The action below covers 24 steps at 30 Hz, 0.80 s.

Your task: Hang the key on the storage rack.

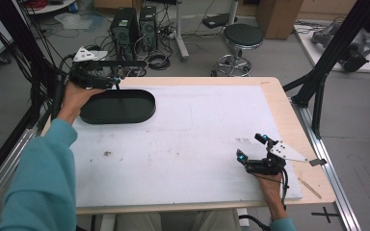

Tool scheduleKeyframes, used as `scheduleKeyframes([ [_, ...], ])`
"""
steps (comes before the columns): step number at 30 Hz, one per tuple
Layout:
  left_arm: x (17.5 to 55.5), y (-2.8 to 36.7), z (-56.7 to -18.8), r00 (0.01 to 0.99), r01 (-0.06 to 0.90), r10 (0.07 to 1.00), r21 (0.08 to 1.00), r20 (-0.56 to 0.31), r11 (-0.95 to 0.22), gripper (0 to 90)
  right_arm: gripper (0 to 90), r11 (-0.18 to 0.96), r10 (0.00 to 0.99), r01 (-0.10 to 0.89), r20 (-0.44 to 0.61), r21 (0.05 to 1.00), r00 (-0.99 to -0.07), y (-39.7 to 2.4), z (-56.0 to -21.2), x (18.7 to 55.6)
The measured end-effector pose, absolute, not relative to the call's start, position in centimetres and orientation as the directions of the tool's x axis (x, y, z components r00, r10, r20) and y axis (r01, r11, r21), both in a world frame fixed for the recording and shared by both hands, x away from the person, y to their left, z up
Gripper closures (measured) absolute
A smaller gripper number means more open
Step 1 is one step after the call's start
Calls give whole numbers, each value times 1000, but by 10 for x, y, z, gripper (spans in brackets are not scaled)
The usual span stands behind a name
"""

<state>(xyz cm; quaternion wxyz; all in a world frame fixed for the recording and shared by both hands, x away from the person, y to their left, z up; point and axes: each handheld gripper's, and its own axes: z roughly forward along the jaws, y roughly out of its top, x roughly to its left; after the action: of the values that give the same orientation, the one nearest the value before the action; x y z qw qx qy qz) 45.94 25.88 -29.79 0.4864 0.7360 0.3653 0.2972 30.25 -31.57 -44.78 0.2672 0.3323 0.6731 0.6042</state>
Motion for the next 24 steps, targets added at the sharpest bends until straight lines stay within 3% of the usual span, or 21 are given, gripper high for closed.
scheduleKeyframes([
  [8, 392, 269, -312, 650, 118, 756, 972, 78, -202, 16, 4, 37, 771, 137, 59, 990, -635, -316, -448, 302],
  [13, 346, 271, -348, 707, 57, 704, 986, 71, -157, 17, 4, 37, 769, 137, 59, 990, -637, -316, -448, 303],
  [24, 282, 284, -423, 682, 20, 730, 998, 35, -66, 17, 4, 46, 774, 127, 45, 991, -632, -316, -448, 302],
])
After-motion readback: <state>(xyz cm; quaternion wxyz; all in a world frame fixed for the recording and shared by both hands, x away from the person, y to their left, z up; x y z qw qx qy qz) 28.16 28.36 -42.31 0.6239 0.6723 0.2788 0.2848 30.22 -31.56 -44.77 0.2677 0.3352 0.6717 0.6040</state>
